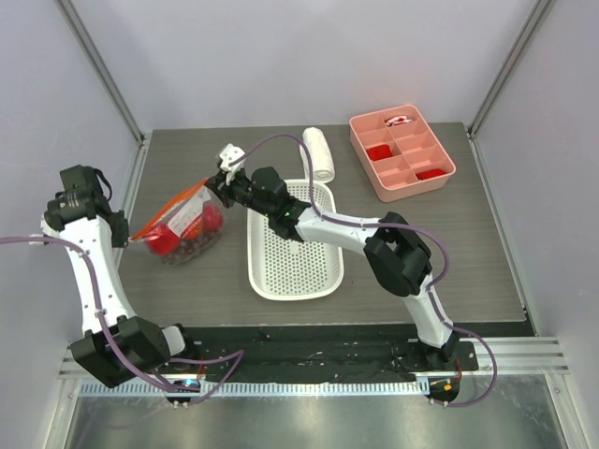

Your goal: Open the zip-top bag and remove the fake food

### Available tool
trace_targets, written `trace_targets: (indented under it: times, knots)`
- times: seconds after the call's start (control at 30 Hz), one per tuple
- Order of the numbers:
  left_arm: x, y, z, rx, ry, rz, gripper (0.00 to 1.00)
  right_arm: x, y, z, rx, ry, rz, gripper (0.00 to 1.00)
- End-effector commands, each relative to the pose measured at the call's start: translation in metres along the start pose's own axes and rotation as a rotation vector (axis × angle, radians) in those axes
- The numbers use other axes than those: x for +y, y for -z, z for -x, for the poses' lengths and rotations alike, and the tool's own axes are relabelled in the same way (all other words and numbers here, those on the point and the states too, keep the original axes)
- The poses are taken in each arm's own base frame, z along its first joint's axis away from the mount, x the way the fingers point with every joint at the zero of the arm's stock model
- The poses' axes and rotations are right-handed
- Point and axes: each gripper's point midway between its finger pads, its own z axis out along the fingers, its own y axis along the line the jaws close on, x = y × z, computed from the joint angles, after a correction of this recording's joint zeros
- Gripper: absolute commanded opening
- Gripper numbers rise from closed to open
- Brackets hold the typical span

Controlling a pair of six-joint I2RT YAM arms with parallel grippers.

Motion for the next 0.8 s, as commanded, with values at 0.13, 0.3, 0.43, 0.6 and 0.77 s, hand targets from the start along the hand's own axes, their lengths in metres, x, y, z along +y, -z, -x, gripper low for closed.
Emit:
trace_targets:
  times: [0.13, 0.3, 0.43, 0.6, 0.77]
  knots:
    - [0.081, -0.006, -0.005, -0.032, -0.055, 0.240, 0.00, -0.063, -0.007, 0.047, -0.166, 0.014, -0.113, 0.01]
    - [0.092, -0.010, -0.010, -0.032, -0.056, 0.252, 0.00, -0.063, -0.013, 0.046, -0.171, 0.014, -0.081, 0.01]
    - [0.098, -0.011, -0.013, -0.022, -0.073, 0.269, 0.00, -0.071, -0.018, 0.042, -0.158, 0.017, -0.088, 0.01]
    - [0.099, -0.005, -0.018, 0.023, -0.146, 0.251, 0.31, -0.073, -0.020, 0.047, -0.169, 0.019, -0.052, 0.01]
    - [0.025, 0.030, -0.016, 0.059, -0.444, -0.196, 0.56, -0.042, -0.021, 0.039, -0.142, 0.030, 0.135, 0.01]
